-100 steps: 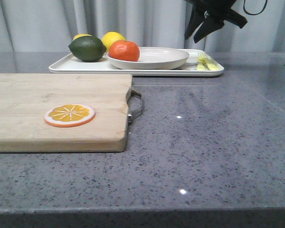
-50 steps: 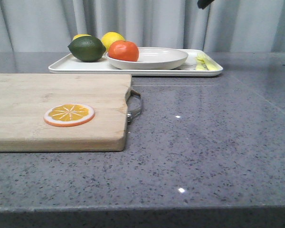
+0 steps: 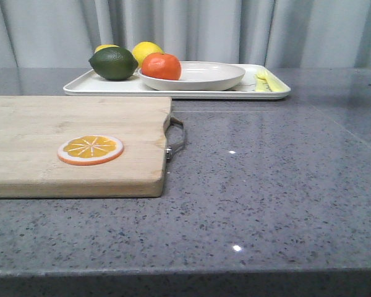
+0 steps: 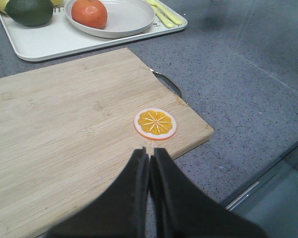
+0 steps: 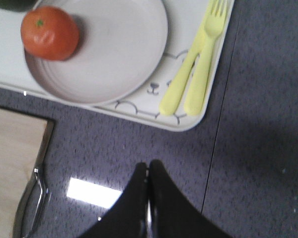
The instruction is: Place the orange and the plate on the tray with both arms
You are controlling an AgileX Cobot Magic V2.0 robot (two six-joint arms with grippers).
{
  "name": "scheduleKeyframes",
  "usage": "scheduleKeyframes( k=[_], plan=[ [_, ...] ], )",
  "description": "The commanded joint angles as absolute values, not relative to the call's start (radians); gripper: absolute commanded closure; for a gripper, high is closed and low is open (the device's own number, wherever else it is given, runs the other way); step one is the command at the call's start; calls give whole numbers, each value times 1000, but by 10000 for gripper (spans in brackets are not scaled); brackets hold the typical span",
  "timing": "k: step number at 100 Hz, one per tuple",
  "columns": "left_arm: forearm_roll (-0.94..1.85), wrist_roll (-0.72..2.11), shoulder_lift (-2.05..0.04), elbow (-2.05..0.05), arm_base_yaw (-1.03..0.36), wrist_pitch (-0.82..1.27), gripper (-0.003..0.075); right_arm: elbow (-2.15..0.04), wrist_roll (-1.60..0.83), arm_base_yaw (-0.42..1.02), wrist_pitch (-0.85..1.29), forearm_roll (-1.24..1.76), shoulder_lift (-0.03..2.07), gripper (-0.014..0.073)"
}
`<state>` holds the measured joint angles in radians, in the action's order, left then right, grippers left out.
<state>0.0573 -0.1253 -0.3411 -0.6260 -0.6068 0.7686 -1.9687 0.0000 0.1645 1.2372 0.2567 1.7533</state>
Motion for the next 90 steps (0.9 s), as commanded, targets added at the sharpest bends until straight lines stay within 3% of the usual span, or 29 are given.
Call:
scheduleKeyframes(
  k=[1, 37, 90],
  plan=[
    [68, -134, -348, -650, -606, 694, 741, -1863, -22, 171, 1135, 256, 1599, 662],
    [68, -134, -348, -650, -606, 666, 741, -1286, -100, 172, 815, 249, 1135, 662],
    [68, -134, -347, -650, -606, 654, 741, -831, -100, 172, 661, 238, 643, 662]
  ],
)
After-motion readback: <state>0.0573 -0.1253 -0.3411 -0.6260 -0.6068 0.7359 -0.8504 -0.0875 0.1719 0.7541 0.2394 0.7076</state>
